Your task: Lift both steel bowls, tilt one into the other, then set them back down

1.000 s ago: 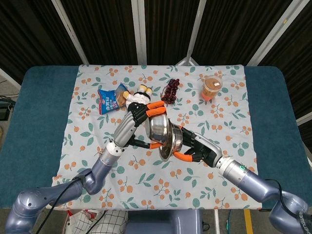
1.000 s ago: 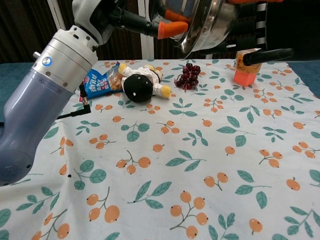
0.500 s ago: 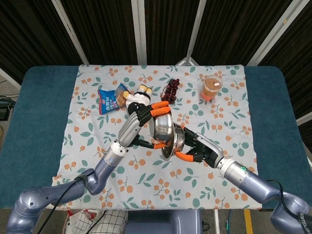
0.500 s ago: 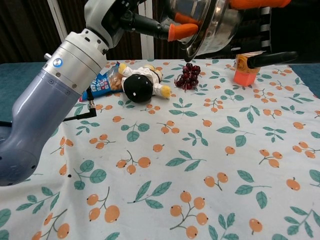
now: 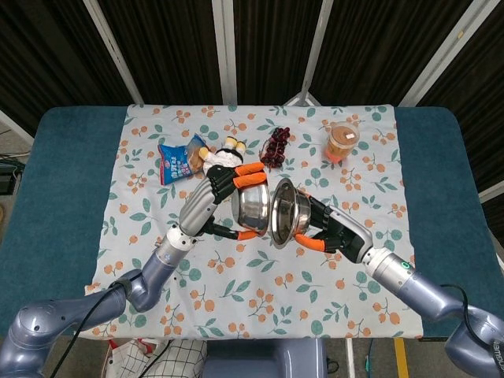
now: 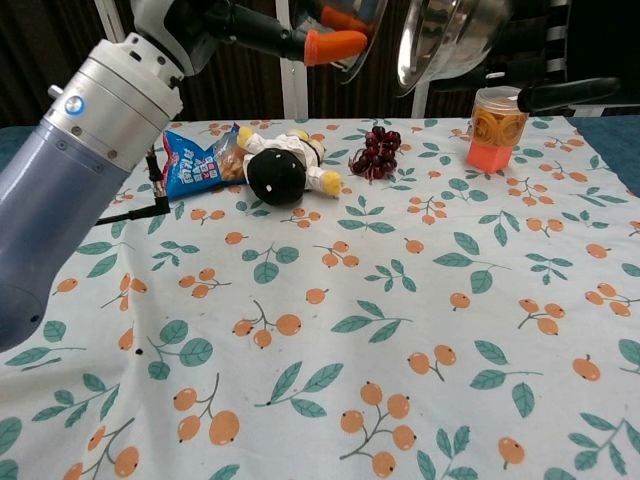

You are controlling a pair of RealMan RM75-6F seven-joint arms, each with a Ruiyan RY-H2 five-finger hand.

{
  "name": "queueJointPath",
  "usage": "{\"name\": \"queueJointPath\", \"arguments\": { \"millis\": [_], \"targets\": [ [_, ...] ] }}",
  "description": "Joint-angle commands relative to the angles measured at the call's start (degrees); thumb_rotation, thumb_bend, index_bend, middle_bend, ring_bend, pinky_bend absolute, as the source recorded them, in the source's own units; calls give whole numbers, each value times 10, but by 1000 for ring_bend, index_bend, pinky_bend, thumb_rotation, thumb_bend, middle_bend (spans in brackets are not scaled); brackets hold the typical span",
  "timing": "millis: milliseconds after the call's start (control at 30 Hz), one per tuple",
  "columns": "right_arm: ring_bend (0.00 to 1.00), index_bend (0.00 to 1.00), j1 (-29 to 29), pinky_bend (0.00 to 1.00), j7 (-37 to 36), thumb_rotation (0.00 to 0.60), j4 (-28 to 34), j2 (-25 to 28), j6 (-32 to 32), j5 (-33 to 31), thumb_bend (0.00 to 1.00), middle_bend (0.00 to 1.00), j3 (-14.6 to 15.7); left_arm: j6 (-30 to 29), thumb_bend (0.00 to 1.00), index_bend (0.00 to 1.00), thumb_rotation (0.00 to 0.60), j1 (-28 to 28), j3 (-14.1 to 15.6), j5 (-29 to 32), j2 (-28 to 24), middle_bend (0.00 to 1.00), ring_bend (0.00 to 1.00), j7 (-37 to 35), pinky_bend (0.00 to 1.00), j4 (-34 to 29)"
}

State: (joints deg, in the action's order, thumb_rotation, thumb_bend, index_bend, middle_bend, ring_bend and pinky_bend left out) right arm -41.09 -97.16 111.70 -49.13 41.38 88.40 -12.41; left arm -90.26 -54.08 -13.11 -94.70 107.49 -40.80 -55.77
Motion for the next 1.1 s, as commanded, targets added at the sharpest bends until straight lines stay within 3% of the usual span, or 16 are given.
{"name": "queueJointPath", "arguments": {
  "millis": [33, 400, 1100],
  "targets": [
    [977, 1000, 1, 1000, -19, 600, -15, 3, 6, 12, 377, 982, 6, -1, 382, 482, 600, 8, 0, 2, -18, 599, 476, 4, 670, -14],
    [978, 1000, -14, 1000, -59, 600, -43, -4, 11, 38, 378, 982, 19, 11, 382, 482, 600, 17, 6, 4, -46, 599, 475, -3, 670, -64],
    [978, 1000, -37, 1000, 20, 600, 29, 2, 7, 16, 377, 982, 26, 58, 382, 481, 600, -12, -1, 12, 2, 598, 476, -3, 670, -52]
  ]
}}
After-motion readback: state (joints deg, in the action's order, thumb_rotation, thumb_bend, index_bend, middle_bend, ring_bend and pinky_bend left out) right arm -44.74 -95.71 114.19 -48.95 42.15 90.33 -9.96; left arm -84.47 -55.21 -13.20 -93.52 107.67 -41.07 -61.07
